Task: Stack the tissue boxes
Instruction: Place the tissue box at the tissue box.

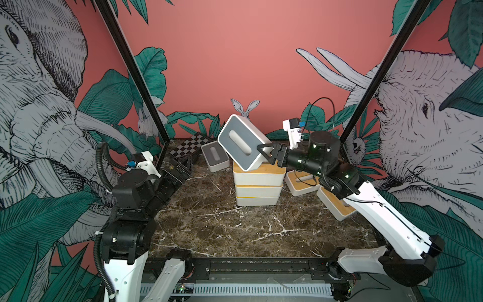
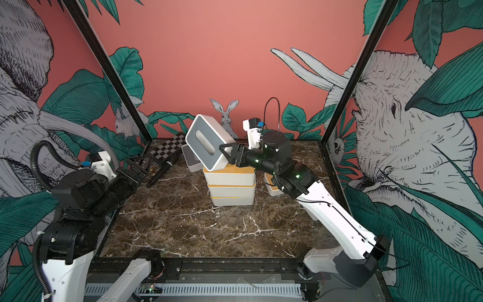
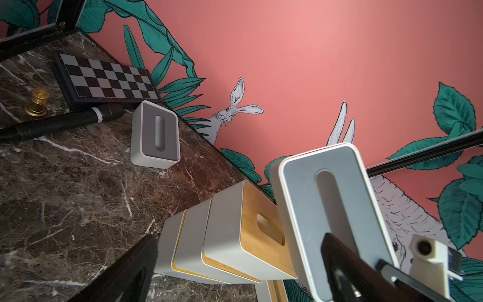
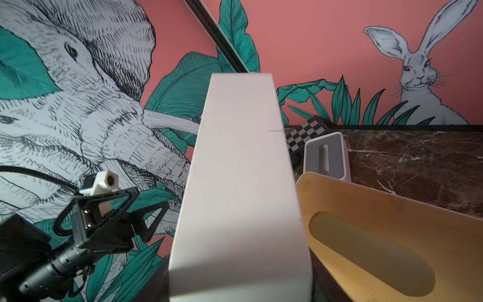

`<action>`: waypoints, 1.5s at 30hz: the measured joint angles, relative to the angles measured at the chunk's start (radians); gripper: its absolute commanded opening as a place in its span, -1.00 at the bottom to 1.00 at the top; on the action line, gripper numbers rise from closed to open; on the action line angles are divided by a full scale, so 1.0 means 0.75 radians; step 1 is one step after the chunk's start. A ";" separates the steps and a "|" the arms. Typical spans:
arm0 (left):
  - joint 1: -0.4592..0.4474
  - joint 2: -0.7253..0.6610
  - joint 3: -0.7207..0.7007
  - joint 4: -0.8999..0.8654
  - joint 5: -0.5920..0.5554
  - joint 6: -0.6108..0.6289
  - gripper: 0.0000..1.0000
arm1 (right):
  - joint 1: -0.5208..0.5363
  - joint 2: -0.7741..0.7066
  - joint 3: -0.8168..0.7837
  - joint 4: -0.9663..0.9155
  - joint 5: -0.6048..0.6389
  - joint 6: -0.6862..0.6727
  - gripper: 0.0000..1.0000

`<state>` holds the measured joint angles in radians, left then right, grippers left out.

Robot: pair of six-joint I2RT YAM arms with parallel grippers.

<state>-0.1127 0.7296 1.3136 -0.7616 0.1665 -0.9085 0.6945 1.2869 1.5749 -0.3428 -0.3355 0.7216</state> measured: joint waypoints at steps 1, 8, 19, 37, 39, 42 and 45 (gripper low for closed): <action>0.000 0.000 -0.014 0.000 -0.001 0.007 0.99 | -0.054 -0.007 0.012 -0.014 -0.063 0.029 -0.11; 0.000 0.017 -0.094 0.000 -0.002 0.040 0.99 | -0.336 0.053 0.111 -0.186 -0.410 0.152 -0.11; 0.000 0.020 -0.159 0.005 0.001 0.052 0.98 | -0.492 0.213 0.146 -0.299 -0.774 0.218 -0.07; 0.000 0.028 -0.210 0.018 0.002 0.051 0.98 | -0.521 0.234 0.092 -0.323 -0.845 0.181 0.03; 0.000 0.028 -0.216 0.020 0.002 0.050 0.98 | -0.523 0.234 0.062 -0.291 -0.864 0.192 0.04; 0.000 0.030 -0.226 0.028 0.002 0.049 0.98 | -0.526 0.234 0.044 -0.259 -0.875 0.201 0.08; 0.000 0.031 -0.230 0.033 0.002 0.049 0.98 | -0.529 0.234 0.035 -0.245 -0.881 0.201 0.17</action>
<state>-0.1127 0.7525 1.1412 -0.7368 0.1677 -0.8719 0.2977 1.4628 1.6009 -0.5262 -0.9962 0.8726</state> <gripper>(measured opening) 0.992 0.600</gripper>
